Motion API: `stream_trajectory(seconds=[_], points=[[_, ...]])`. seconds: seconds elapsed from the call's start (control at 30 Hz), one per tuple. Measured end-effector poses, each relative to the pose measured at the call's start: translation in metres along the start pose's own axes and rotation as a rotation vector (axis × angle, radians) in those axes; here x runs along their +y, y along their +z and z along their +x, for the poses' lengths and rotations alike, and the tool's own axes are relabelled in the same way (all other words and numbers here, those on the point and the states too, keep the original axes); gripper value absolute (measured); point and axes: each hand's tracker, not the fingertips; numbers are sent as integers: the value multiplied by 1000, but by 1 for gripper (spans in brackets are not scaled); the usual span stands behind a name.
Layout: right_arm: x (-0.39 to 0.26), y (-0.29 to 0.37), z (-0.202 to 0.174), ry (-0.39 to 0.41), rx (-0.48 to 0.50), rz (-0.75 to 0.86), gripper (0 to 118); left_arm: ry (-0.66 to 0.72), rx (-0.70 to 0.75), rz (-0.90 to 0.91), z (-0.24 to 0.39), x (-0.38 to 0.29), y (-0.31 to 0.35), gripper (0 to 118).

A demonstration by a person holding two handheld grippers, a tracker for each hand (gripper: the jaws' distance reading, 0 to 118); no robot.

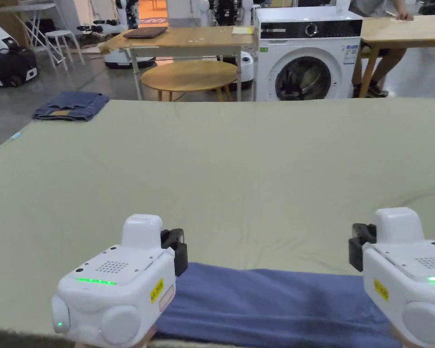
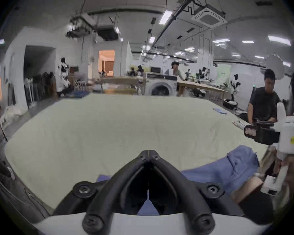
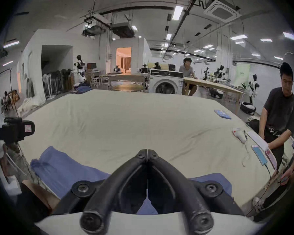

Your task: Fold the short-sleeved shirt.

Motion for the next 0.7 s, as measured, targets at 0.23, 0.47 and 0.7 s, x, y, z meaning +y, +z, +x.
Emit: stream_trajectory(seconds=[0.23, 0.47, 0.7], points=[[-10, 4, -5, -40, -5, -62, 0, 342, -204, -333, -137, -32, -7, 0], [-17, -10, -31, 49, 11, -121, 0, 811, -555, -400, -227, -72, -37, 118], [-20, -36, -40, -14, 21, -185, 0, 918, -738, -467, -216, -89, -78, 118]])
